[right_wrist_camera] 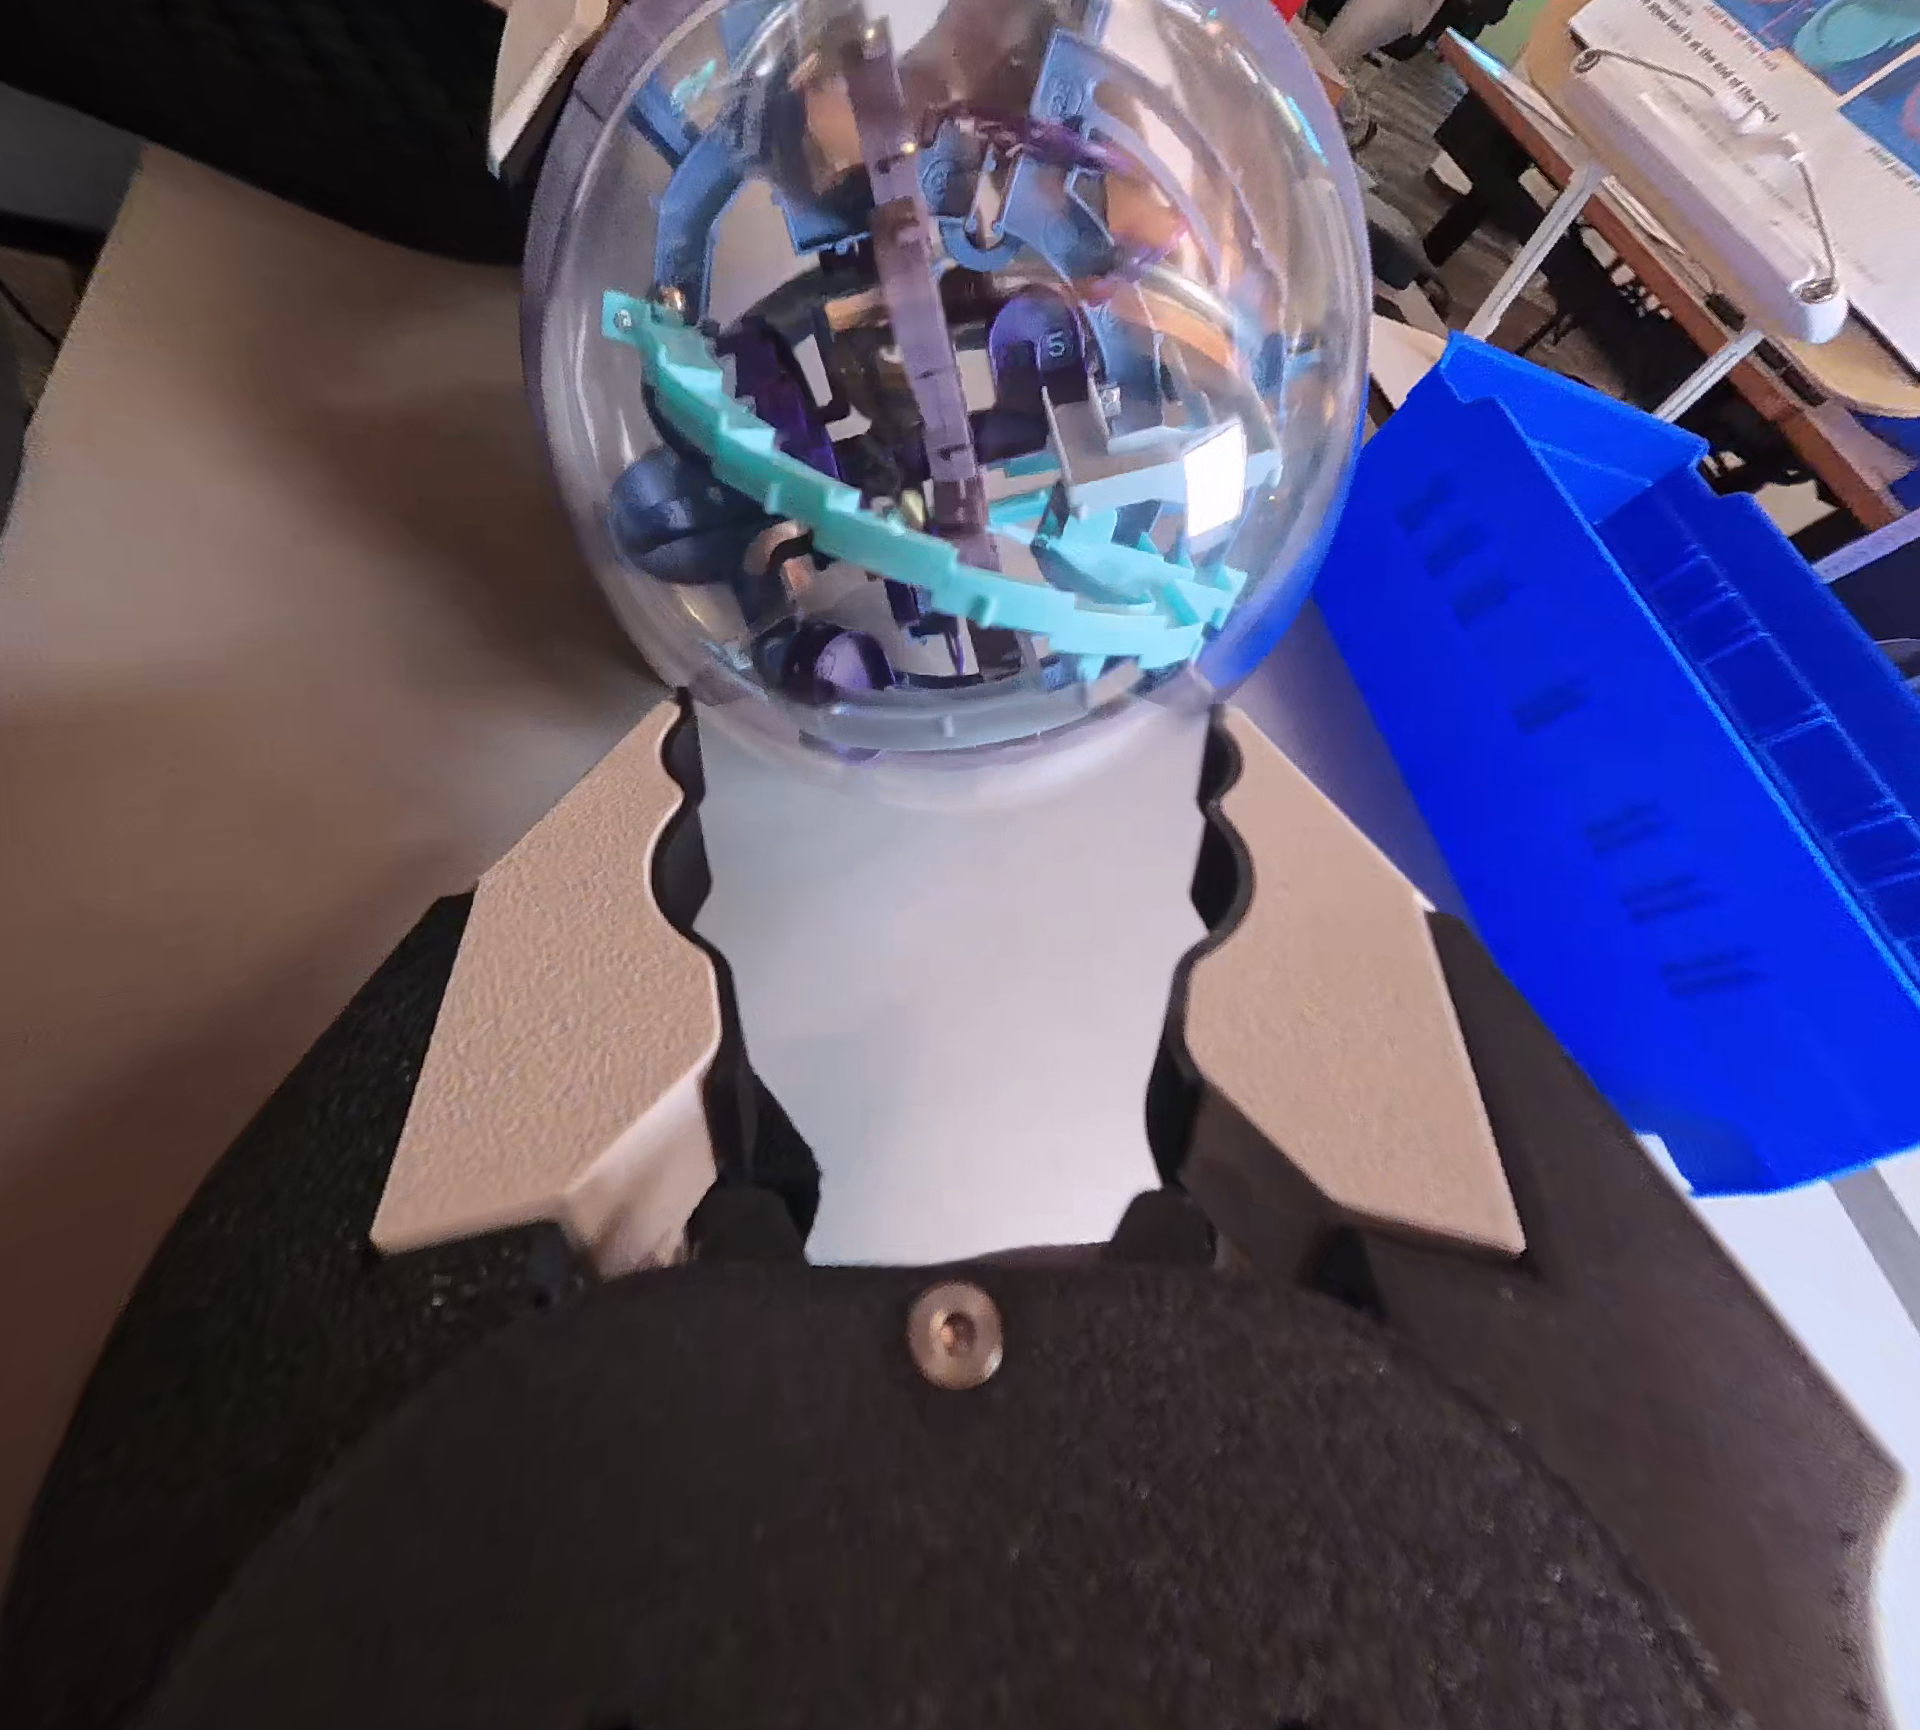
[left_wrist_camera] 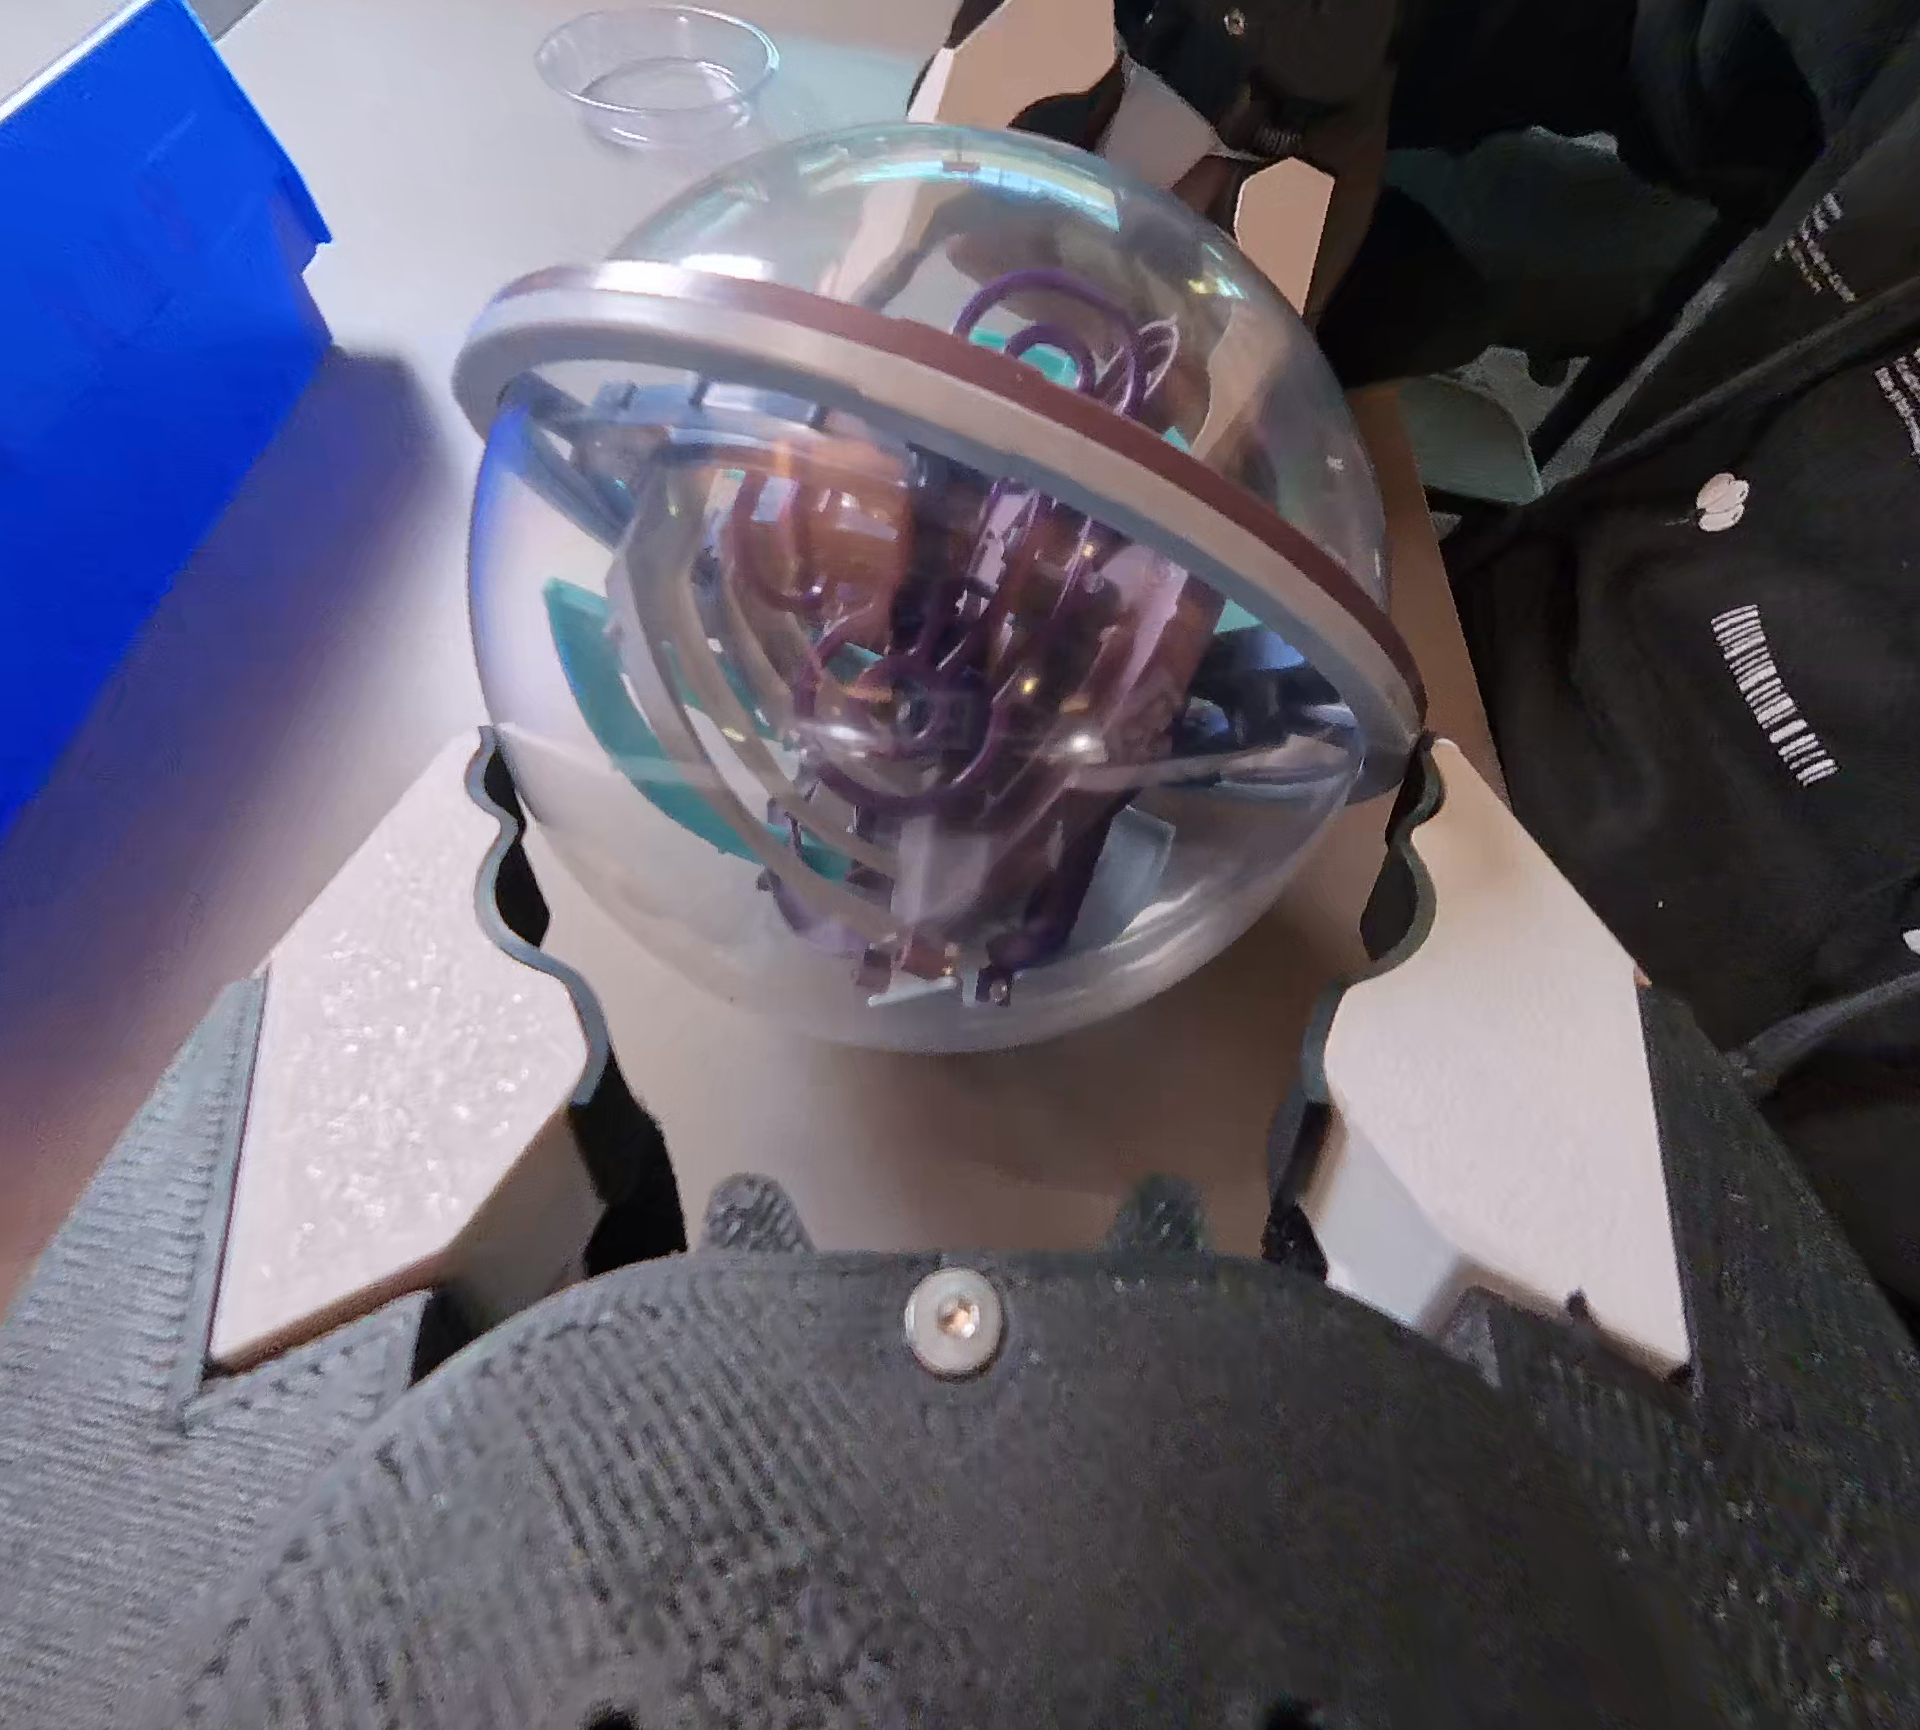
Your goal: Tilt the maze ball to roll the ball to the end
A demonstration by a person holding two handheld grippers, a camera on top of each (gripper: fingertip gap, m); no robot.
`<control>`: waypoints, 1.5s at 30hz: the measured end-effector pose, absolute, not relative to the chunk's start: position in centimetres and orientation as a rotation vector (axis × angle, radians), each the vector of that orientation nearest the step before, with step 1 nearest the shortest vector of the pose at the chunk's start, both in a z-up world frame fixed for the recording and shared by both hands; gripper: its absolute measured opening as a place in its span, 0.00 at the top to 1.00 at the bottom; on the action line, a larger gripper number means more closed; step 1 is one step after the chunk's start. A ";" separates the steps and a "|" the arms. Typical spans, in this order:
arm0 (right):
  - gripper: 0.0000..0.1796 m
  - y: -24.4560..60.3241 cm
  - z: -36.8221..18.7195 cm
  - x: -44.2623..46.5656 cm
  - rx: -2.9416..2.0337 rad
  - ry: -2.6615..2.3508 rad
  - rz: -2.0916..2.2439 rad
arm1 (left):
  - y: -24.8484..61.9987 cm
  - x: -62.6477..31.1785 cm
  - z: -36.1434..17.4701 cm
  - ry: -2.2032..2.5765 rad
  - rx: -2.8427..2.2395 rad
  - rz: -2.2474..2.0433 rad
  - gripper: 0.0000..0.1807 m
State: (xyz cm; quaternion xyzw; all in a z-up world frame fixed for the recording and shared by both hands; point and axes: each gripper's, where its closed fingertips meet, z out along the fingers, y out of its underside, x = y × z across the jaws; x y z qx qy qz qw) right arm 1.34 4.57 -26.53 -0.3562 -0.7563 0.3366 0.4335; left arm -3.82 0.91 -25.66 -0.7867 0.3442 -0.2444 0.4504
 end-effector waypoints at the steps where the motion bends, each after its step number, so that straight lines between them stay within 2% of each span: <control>1: 0.44 4.6 -26.5 1.3 -0.888 -1.882 0.857 | 1.0 -3.7 -25.6 0.883 -1.937 -0.603 0.12; 6: 0.33 4.8 -26.4 1.8 -0.816 -1.967 0.857 | 1.5 -1.9 -25.2 1.053 -1.914 -0.593 0.12; 11: 0.32 4.9 -25.1 3.2 -0.723 -2.117 0.830 | 1.6 -0.5 -25.0 1.203 -1.892 -0.610 0.12; 14: 0.39 5.2 -23.2 4.1 -0.734 -2.208 0.898 | 1.7 0.0 -24.8 1.267 -1.882 -0.606 0.13; 17: 0.56 6.1 -20.4 4.1 -0.771 -2.256 1.036 | 1.8 0.5 -24.7 1.309 -1.869 -0.599 0.13; 19: 0.74 7.1 -18.8 3.2 -0.783 -2.283 1.102 | 1.9 0.6 -24.6 1.321 -1.860 -0.608 0.13; 25: 0.83 7.7 -18.6 0.2 -0.771 -2.551 1.120 | 1.9 0.5 -24.6 1.343 -1.823 -0.643 0.13; 28: 0.91 7.3 -18.8 0.0 -0.749 -2.696 1.145 | 1.9 0.3 -24.6 1.360 -1.810 -0.661 0.13; 31: 0.95 6.9 -18.8 0.0 -0.744 -2.788 1.215 | 1.9 0.2 -24.8 1.381 -1.799 -0.677 0.13; 36: 0.97 6.7 -18.9 -0.2 -0.688 -2.763 1.192 | 1.6 -0.2 -24.9 1.350 -1.800 -0.688 0.14; 41: 0.97 6.6 -18.7 0.5 -0.687 -2.646 1.172 | 0.7 -1.3 -23.5 1.135 -1.781 -0.707 0.23; 45: 0.97 6.8 -18.6 1.2 -0.686 -2.535 1.146 | -0.4 -2.7 -22.2 0.870 -1.737 -0.715 0.39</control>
